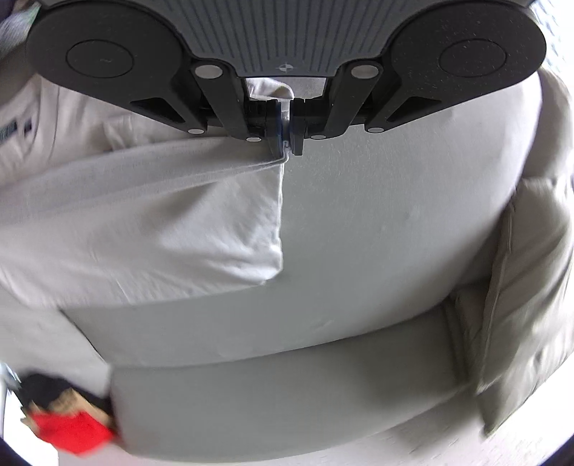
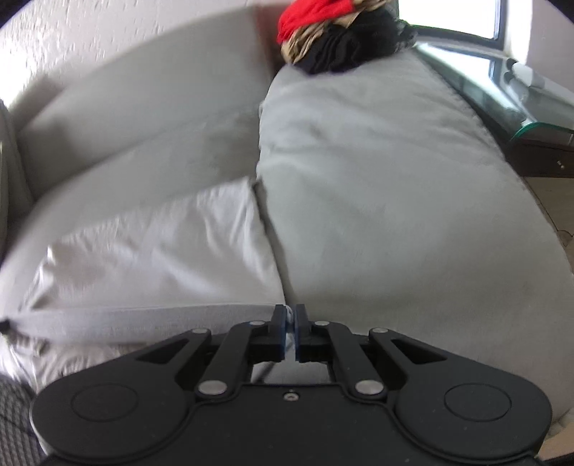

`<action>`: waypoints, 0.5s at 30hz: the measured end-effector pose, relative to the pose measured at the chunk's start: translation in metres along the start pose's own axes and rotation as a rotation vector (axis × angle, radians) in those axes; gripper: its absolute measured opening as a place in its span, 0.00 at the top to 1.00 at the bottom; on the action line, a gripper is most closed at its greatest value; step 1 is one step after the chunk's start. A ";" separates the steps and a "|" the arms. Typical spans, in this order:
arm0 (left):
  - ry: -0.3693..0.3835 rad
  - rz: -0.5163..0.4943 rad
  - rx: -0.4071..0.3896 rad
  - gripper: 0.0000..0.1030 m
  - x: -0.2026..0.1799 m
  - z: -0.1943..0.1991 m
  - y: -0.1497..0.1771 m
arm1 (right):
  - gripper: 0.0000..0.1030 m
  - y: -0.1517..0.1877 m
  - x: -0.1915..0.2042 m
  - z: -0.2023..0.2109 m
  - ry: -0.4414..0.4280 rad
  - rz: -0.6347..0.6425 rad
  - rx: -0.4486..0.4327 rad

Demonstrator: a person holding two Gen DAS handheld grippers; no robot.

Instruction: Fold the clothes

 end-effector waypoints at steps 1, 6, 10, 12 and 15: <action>-0.003 -0.029 -0.010 0.88 0.000 0.006 0.003 | 0.92 0.001 0.000 0.002 0.006 0.002 0.006; 0.113 0.124 -0.074 0.80 0.035 0.041 0.016 | 0.71 -0.004 -0.012 0.030 -0.079 -0.126 -0.048; 0.251 0.278 -0.109 0.81 0.039 0.047 0.001 | 0.72 -0.015 0.001 0.025 -0.207 -0.191 -0.029; 0.280 0.266 -0.098 0.79 0.020 0.040 -0.014 | 0.76 -0.020 0.020 0.008 -0.250 -0.191 0.018; 0.272 0.161 -0.048 0.76 -0.032 0.020 -0.032 | 0.76 -0.022 0.051 -0.021 -0.267 -0.163 0.091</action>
Point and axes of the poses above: each gripper's, at about its wrist camera, not at the fingertips, and z roughly against the way its jaws point, x to its left, y to its underside, the point moved 2 cm from there along -z, roughly the way its jaws point, and after that the axes turned 6 degrees about x, right-handed, at the moved point
